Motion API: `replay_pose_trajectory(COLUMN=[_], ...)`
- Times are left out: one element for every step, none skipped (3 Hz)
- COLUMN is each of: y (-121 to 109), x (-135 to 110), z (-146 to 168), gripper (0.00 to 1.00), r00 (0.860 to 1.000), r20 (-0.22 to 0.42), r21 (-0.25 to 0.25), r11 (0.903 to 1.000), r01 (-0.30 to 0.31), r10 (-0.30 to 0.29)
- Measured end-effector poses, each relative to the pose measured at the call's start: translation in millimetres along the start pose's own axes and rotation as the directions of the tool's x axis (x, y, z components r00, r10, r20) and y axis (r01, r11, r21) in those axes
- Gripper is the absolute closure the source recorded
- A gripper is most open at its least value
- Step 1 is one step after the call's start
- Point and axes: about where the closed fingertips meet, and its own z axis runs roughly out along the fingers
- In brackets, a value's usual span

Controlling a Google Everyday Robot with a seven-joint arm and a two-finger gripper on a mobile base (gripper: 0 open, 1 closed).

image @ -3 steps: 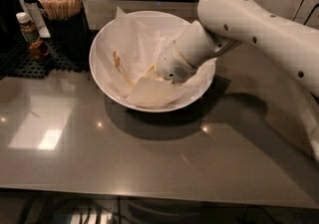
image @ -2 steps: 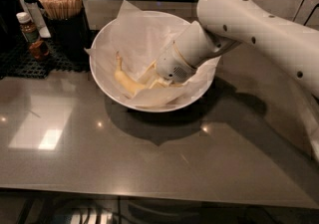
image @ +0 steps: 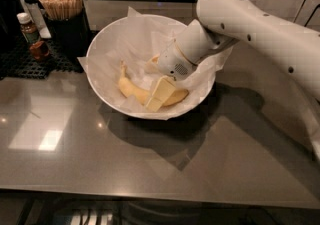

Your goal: Pick banana from white bowl

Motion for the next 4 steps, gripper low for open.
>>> replay_pose_trajectory(y=[0.0,0.0,0.0,0.0], x=[0.0,0.0,0.0,-0.1], z=[0.0,0.1,0.1,0.1], gripper=[0.13,0.32,0.55,0.78], r00=[1.0,1.0,1.0,1.0], r20=[0.0,0.0,0.0,0.0], r21=[0.0,0.0,0.0,0.0], r11=[1.0,1.0,1.0,1.0], r01=[0.0,0.0,0.0,0.0], r10=[0.0,0.0,0.0,0.0])
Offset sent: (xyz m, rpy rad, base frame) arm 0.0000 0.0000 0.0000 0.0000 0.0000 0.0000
